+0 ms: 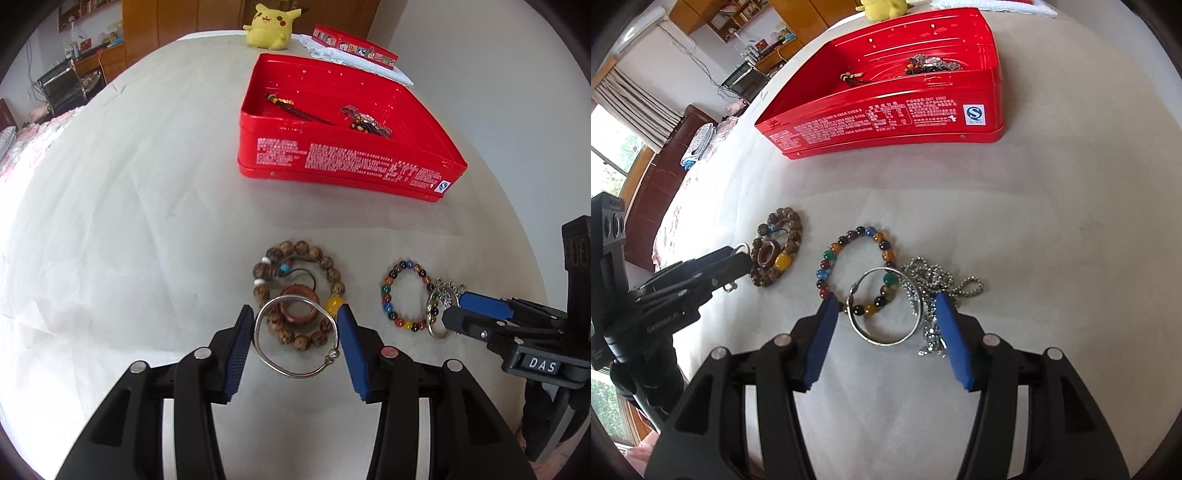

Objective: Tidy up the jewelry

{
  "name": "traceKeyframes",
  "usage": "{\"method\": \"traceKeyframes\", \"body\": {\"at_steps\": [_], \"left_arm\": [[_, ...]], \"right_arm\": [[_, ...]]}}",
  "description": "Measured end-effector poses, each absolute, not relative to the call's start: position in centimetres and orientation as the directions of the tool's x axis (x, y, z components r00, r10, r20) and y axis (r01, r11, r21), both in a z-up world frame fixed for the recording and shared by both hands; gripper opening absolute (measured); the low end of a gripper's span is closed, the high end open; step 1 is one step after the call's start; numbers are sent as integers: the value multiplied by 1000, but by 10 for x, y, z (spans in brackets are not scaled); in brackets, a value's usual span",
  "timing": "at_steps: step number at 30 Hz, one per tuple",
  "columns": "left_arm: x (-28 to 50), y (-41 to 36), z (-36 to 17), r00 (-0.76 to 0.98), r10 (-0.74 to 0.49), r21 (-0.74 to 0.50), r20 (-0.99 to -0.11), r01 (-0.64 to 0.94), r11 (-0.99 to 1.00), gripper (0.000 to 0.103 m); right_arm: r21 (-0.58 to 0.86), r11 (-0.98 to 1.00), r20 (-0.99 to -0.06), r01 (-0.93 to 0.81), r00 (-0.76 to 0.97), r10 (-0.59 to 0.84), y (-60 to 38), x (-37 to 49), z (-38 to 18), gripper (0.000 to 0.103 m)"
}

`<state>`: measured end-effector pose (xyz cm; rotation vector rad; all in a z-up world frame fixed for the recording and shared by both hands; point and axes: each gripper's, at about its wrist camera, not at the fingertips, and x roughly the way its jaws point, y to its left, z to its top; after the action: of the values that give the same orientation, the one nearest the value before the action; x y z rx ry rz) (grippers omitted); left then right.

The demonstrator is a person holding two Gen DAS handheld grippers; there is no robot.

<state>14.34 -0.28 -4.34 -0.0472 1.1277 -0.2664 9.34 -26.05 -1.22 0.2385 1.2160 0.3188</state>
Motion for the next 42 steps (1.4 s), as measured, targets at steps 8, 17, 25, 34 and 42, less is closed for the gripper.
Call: {"method": "traceKeyframes", "body": {"at_steps": [8,17,25,34,42], "left_arm": [[138,1,-46,400,-237,-173,-885,189,967,47],[132,4,-45,404,-253,-183,-879,205,962,47],[132,6,-45,400,-270,-200,-876,209,957,47],[135,10,-45,404,-261,-195,-877,197,961,47],[133,5,-41,413,-261,-189,-873,208,960,47]], "right_arm": [[329,937,-886,-116,304,349,-252,86,-7,56],[232,968,-913,-100,322,252,-237,88,-13,64],[162,979,-927,-127,321,195,-219,94,-22,49],[240,965,-907,-110,329,263,-232,88,-12,48],[268,955,-884,-127,363,296,-239,80,12,48]]}}
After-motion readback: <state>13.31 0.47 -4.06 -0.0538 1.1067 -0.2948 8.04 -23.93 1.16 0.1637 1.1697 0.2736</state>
